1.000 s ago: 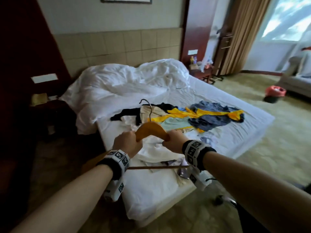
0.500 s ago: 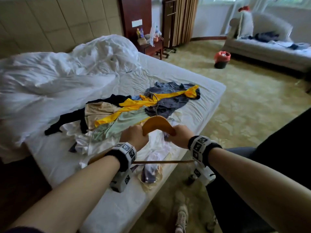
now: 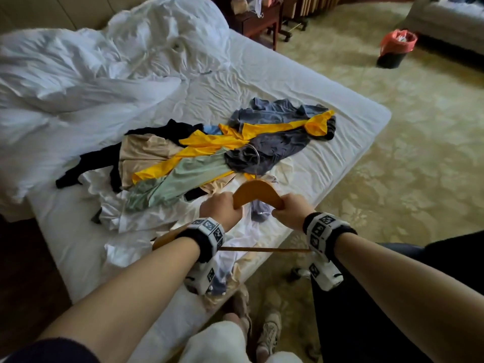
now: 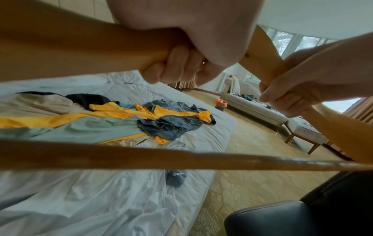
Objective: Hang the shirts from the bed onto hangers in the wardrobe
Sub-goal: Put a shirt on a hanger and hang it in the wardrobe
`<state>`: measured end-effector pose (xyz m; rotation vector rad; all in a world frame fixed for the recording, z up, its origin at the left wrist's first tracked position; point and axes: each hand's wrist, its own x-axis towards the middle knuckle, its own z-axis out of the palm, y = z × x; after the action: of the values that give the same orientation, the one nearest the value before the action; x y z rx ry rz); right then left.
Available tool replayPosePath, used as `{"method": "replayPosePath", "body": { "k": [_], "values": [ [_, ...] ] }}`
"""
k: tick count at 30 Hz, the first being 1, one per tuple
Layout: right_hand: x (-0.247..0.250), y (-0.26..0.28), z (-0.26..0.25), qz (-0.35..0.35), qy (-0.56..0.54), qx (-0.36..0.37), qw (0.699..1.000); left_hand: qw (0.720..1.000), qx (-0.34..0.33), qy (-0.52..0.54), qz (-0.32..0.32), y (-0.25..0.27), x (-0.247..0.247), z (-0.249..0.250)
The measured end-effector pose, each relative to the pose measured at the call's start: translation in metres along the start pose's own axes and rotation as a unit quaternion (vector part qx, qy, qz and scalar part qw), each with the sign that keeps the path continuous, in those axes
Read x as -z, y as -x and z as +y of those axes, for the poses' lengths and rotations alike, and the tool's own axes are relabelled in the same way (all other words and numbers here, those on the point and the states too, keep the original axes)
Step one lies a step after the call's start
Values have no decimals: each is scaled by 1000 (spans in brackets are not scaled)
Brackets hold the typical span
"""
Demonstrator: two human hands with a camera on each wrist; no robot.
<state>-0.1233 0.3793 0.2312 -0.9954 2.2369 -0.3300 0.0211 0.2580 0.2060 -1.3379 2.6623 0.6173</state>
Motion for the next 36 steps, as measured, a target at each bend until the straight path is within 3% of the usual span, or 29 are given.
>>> {"method": "replayPosePath", "body": {
  "k": [9, 14, 16, 20, 23, 27, 28, 30, 33, 36],
  "values": [
    [1, -127, 7, -38, 9, -67, 997, 999, 30, 12, 2, -101, -51, -50],
    [-19, -189, 8, -113, -60, -25, 991, 998, 30, 6, -47, -136, -78, -76],
    [-26, -207, -3, -154, -120, -6, 981, 998, 15, -5, -62, -147, -84, -81],
    [-41, -250, -23, -286, -234, -41, 929, 996, -11, 2, -89, -179, -92, -96],
    [-60, -277, -24, -307, -218, -17, 926, 999, -10, 40, -23, -195, -105, -111],
    [-78, -308, -16, -216, -202, 27, 955, 997, -27, 37, 58, -194, -126, -126],
    [-81, -315, -14, -197, -210, 26, 957, 998, -46, 18, 41, -192, -134, -129],
    [-86, -330, -11, -170, -218, 20, 961, 996, -65, 1, -56, -187, -153, -131],
    [-94, -353, -8, -149, -213, 40, 965, 975, -25, 14, -218, -185, -179, -131],
    [-106, -369, -6, -161, -209, 47, 963, 957, 27, 14, -289, -190, -199, -126]
  ]
}}
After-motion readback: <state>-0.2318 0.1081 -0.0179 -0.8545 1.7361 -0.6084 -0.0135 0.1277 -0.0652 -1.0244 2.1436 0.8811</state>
